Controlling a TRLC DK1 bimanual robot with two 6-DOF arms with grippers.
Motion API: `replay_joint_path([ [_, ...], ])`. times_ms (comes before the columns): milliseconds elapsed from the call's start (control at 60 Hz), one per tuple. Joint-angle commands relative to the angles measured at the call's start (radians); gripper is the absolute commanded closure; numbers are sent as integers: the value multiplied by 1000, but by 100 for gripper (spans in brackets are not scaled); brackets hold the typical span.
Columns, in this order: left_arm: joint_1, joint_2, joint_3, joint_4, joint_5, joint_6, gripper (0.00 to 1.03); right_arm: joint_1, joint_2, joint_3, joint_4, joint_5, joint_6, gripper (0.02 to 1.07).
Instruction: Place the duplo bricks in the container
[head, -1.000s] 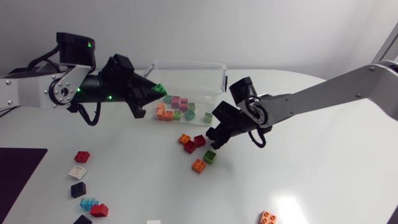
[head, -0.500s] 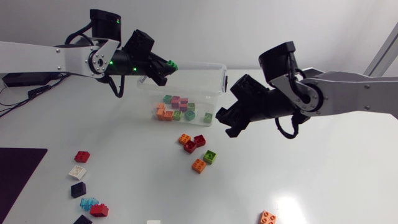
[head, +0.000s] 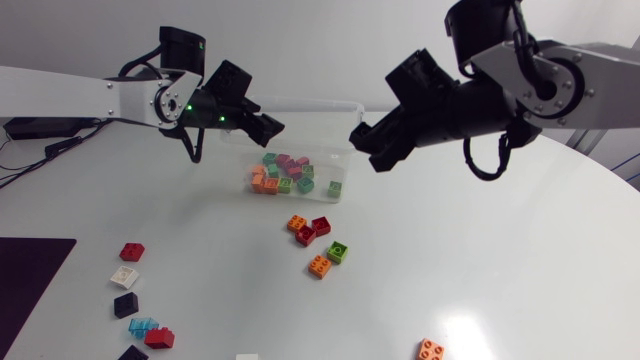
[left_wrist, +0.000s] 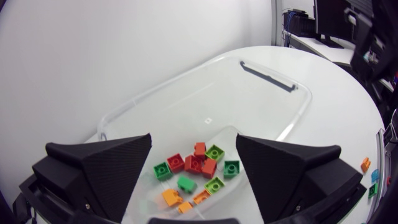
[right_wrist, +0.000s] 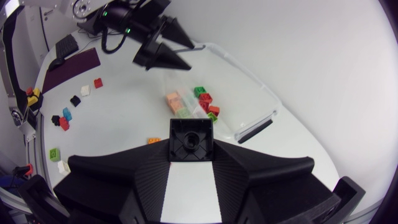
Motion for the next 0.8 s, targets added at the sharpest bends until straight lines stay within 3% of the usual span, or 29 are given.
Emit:
replay_joint_path([
  [0,-11,-83,-106,-3,-5,28,4,10,42,75,-14,3,37,76],
  [267,-24,-221,-327,5,-5,116,4,10,220,248,17,3,89,76],
  [367,-22,-261,-396,66,-5,121,4,14,295,309,23,3,104,76],
  [783,-11,-354,-365,218,19,33,4,64,446,431,42,29,118,76],
])
